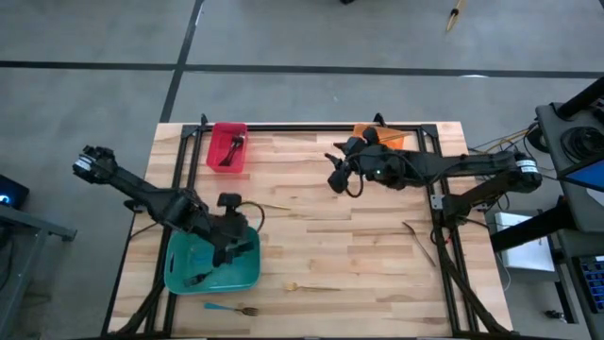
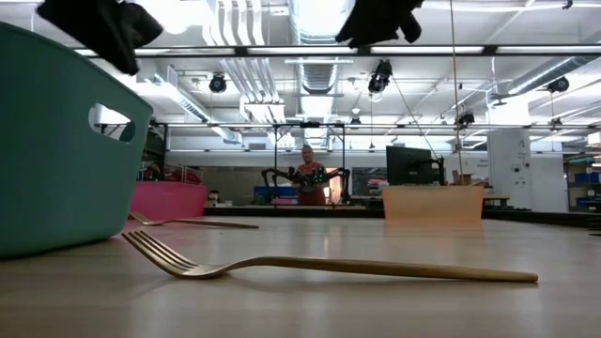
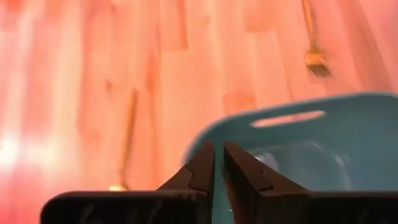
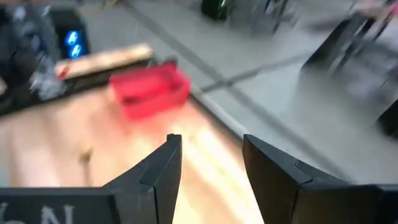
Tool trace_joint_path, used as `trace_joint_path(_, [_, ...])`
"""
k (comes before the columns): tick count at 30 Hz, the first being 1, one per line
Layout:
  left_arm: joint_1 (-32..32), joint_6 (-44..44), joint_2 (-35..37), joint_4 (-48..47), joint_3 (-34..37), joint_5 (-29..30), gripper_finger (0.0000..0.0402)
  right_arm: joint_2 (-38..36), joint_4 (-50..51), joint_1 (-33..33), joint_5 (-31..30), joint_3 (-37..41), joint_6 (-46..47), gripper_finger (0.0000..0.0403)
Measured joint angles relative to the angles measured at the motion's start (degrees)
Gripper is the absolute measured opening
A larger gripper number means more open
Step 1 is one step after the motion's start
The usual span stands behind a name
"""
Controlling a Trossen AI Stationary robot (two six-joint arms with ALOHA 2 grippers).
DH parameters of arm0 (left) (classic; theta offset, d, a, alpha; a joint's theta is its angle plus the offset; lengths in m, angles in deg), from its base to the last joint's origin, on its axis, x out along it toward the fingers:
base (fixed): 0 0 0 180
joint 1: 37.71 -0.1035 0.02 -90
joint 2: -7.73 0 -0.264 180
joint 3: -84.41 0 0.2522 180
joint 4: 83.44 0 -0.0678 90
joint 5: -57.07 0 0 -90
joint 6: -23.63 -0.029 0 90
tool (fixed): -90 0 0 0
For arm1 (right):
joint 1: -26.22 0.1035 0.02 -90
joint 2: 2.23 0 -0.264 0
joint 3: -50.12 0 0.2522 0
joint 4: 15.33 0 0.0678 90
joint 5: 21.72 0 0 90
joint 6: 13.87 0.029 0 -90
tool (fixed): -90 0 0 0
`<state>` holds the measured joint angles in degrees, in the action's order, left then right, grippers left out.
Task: Sort silverware by color (type)
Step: Put the black fork into the red bin
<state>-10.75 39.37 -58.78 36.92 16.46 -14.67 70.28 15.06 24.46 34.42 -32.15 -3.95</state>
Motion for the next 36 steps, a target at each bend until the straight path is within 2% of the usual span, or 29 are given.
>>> trace_joint_path(5, [-5.3,-12.0,3.9,5.6,2.6,0.3,0.0001,0.0,16.7,-0.1,11.1,-3.3,9.9,0.0161])
trace_joint_path(10, [-10.9,-23.0,7.4,12.4,5.5,-2.7,0.0001,0.0,24.5,0.0,20.1,-3.0,21.2,0.0161])
trace_joint_path(13, [-14.0,-27.5,9.0,16.5,7.6,-5.5,0.0,0.4,30.6,-0.1,25.7,-2.8,29.3,0.0161])
trace_joint_path(17, [-16.9,-31.5,10.4,22.4,10.7,-5.4,0.0,1.4,42.4,0.7,32.2,-2.5,37.7,0.0161])
trace_joint_path(22, [-18.9,-34.8,10.3,26.0,11.6,-5.3,0.0,2.7,56.4,3.3,37.5,1.3,47.2,0.0161])
trace_joint_path(27, [-20.0,-40.9,9.9,28.1,11.6,-5.3,0.0,2.2,57.7,5.3,42.9,9.1,54.4,0.0161])
trace_joint_path(36, [-22.7,-44.4,9.9,29.8,11.6,-5.2,0.0,5.7,57.6,5.5,43.0,20.5,54.8,0.0161])
